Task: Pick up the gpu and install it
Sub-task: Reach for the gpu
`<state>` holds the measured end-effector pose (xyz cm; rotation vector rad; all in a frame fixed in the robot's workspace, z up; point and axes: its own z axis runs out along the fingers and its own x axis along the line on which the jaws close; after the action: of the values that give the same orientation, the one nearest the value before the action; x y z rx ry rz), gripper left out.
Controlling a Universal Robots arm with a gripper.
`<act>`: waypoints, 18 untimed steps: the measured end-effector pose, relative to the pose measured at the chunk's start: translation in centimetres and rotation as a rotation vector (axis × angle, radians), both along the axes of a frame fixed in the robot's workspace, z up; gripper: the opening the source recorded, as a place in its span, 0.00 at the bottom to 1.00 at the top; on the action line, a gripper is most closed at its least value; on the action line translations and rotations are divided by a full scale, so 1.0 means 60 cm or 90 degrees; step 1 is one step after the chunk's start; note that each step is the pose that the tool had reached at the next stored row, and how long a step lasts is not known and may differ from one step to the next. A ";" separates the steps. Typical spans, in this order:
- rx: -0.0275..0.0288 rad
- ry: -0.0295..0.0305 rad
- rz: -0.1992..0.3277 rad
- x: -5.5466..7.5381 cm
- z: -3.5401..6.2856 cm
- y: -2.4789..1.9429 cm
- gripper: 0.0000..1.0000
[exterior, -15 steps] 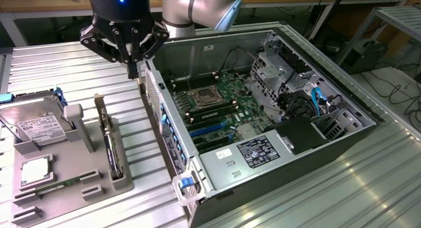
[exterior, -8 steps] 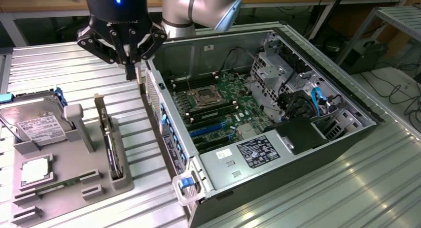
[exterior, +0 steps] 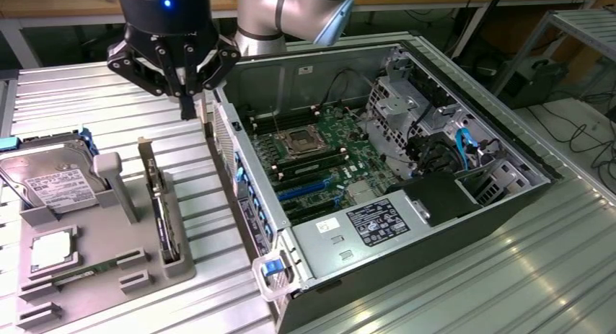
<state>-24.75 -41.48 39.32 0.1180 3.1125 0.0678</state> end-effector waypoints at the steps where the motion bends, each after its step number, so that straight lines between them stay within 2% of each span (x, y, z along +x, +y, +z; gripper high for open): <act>1: 0.0000 0.0000 0.000 -0.001 0.000 -0.0007 0.11; 8: -0.0001 0.0000 0.000 -0.014 0.000 -0.0052 0.11; 10: 0.0008 0.0000 0.000 -0.032 0.000 -0.0072 0.11; 18: 0.0009 0.0000 0.001 -0.067 0.000 -0.0106 0.11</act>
<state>-28.77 -42.11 39.32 0.1156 3.1127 0.0701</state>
